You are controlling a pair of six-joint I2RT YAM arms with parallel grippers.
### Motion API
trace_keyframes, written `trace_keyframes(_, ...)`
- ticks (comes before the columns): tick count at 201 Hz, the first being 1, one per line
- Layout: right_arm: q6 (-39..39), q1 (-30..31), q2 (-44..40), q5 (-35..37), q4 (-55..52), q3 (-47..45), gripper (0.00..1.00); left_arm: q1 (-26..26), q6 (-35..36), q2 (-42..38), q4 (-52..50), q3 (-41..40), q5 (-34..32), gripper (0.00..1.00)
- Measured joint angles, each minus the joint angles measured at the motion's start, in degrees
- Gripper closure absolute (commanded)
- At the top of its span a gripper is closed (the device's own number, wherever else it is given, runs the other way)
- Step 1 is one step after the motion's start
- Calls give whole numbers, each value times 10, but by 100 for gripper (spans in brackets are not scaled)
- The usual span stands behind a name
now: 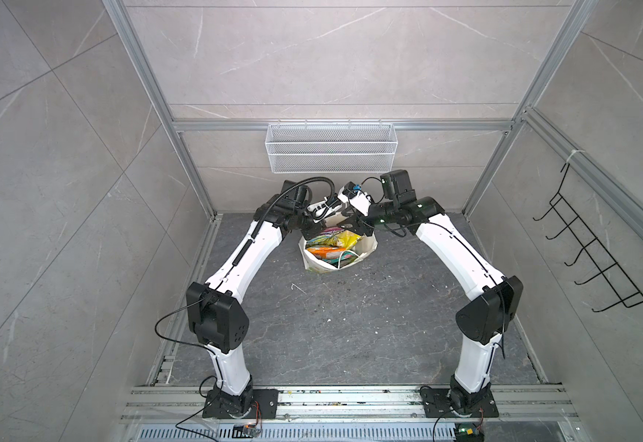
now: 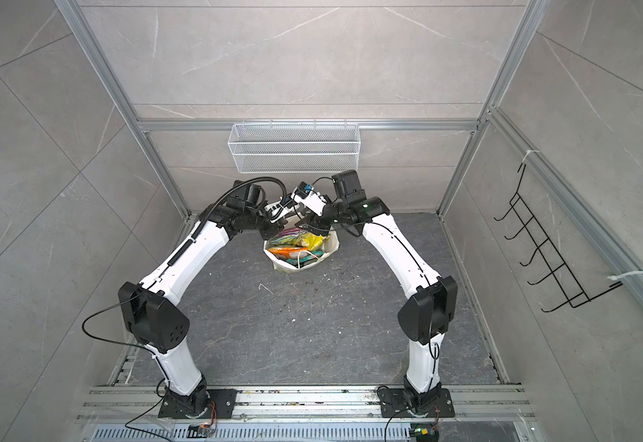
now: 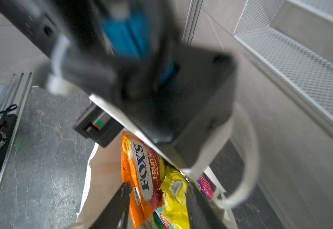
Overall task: Take the snacks out of the paper bag
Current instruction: Move the paper bag to the top-center of the table.
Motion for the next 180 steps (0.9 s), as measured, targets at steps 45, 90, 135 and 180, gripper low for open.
trace_keyframes(45, -19, 5, -73, 12, 84, -171, 56, -8, -14, -19, 18, -31, 0, 100)
trace_keyframes(90, -35, 19, -106, 46, 133, -261, 53, -21, -21, -32, 37, -50, 2, 100)
trace_keyframes(135, -56, 33, -140, 75, 165, -318, 43, -23, -32, -35, 54, -64, 2, 100)
trace_keyframes(180, -68, 55, -153, 112, 167, -328, 40, -23, -42, -46, 71, -85, 4, 100)
